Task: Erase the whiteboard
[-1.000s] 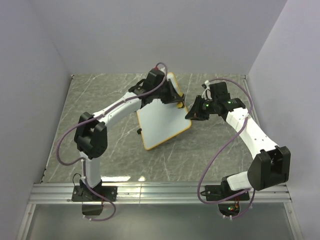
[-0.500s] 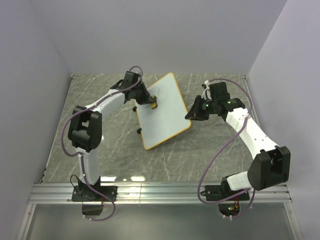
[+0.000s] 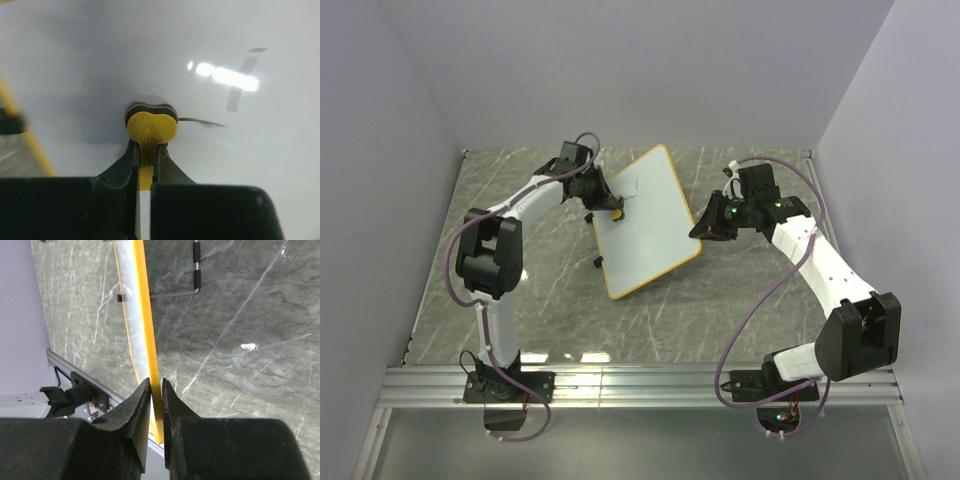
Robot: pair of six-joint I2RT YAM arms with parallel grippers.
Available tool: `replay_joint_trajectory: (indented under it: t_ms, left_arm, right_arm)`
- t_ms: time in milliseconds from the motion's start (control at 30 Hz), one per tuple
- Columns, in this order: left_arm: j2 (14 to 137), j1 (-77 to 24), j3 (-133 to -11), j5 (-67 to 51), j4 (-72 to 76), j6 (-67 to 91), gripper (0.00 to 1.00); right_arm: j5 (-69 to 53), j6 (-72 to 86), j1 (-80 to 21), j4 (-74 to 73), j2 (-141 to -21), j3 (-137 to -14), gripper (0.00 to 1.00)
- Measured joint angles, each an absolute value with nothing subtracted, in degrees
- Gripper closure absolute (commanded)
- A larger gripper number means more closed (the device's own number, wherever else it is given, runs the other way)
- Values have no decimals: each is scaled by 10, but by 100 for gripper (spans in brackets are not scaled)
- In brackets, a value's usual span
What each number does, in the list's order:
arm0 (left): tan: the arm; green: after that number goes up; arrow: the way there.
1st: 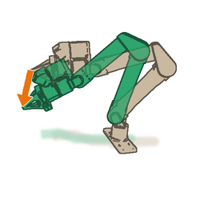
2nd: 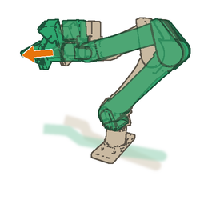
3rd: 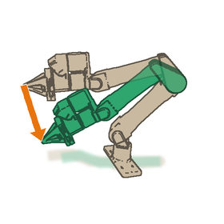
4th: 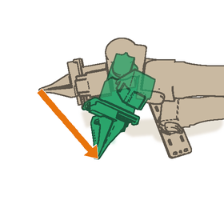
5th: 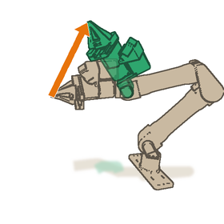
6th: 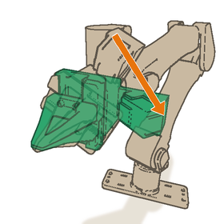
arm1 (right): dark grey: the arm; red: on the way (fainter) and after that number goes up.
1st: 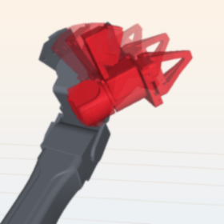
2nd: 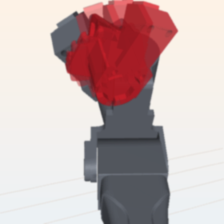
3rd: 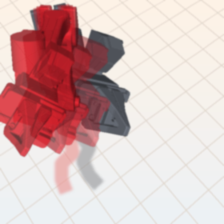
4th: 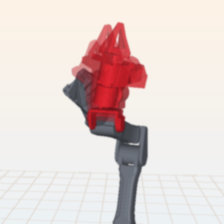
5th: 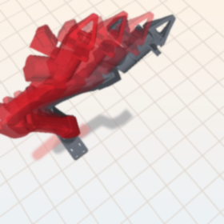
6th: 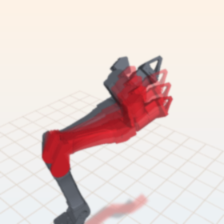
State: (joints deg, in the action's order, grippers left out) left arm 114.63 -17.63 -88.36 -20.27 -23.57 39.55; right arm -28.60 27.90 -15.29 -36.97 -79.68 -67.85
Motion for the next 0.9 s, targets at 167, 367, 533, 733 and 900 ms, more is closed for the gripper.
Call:
replay_joint_trajectory:
  t_ms: [167,367,533,733,900]
  left_arm:
    - [1169,-233,-996,-233,-250,385,100]
    - [1171,-266,-1041,-252,-239,401,100]
    - [1196,-232,-1042,-238,-241,403,100]
    - [1211,-178,-1001,-222,-246,396,100]
    - [1215,-159,-985,-216,-248,389,100]
  right_arm:
    - [-287,283,-154,-366,-797,-679,100]
    - [-287,286,-155,-364,-798,-679,100]
    - [-287,285,-155,-364,-798,-679,100]
    - [-285,282,-156,-365,-798,-679,100]
    - [-286,282,-157,-364,-798,-679,100]
